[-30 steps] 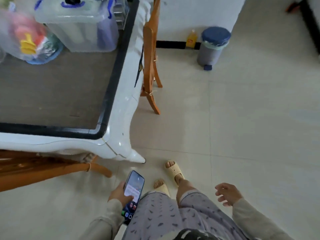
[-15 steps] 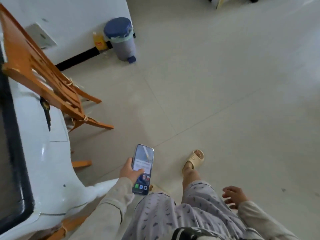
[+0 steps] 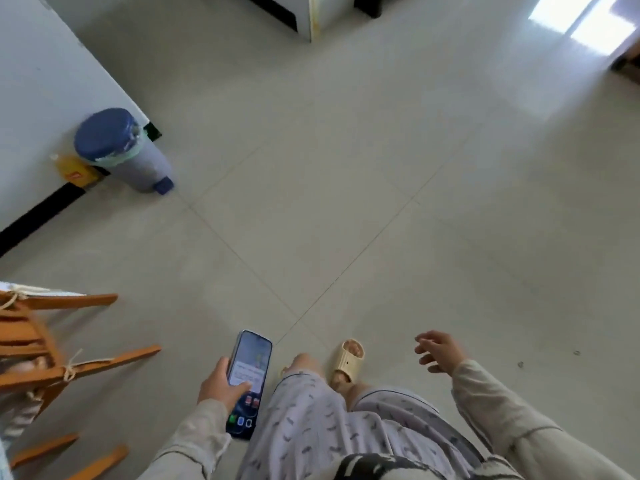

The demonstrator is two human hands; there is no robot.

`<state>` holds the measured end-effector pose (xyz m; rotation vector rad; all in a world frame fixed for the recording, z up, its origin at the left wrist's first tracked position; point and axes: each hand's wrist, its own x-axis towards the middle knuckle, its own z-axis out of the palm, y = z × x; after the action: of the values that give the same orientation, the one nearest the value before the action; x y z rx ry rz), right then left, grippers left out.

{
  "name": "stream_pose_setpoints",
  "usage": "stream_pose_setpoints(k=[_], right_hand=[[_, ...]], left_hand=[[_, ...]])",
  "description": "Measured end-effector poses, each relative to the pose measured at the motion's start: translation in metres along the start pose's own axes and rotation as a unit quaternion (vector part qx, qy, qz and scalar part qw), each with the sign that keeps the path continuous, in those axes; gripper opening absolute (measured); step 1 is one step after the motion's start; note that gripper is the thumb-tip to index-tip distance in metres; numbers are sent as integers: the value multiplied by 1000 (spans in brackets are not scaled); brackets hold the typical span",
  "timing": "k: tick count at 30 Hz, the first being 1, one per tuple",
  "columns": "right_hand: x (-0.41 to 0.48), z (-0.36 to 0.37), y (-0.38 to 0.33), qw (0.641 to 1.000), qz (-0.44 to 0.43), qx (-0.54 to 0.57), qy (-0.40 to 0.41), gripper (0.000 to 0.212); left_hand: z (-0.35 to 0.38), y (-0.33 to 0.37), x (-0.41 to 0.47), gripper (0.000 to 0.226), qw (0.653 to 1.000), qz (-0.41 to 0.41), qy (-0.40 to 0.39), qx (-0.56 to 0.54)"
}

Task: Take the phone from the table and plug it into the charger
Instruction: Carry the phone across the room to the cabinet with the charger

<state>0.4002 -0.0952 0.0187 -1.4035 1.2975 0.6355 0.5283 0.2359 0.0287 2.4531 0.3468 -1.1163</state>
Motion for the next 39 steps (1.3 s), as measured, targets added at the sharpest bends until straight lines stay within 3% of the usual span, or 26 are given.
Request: stream_pose_setpoints(k=[10, 13, 19, 27, 34, 39], right_hand=[[44, -49, -62, 996, 19, 81, 22, 30], [66, -64, -79, 992, 51, 105, 38, 30], [92, -96, -117, 975, 116, 174, 79, 29], [126, -142, -173, 955, 136, 246, 100, 14], [185, -222, -234, 958, 120, 238, 104, 23], [234, -310, -295, 972, 93, 201, 82, 31]], left_hand=[[-24, 132, 82, 38, 1000, 17, 12, 19], [-30, 191, 116, 28, 998, 37, 0, 43], [-56, 332, 175, 30, 982, 136, -45, 122], [-62, 501, 207, 32, 971, 209, -47, 103], [-32, 588, 228, 32, 974, 201, -53, 92], [-4, 638, 237, 30, 986, 145, -30, 82]])
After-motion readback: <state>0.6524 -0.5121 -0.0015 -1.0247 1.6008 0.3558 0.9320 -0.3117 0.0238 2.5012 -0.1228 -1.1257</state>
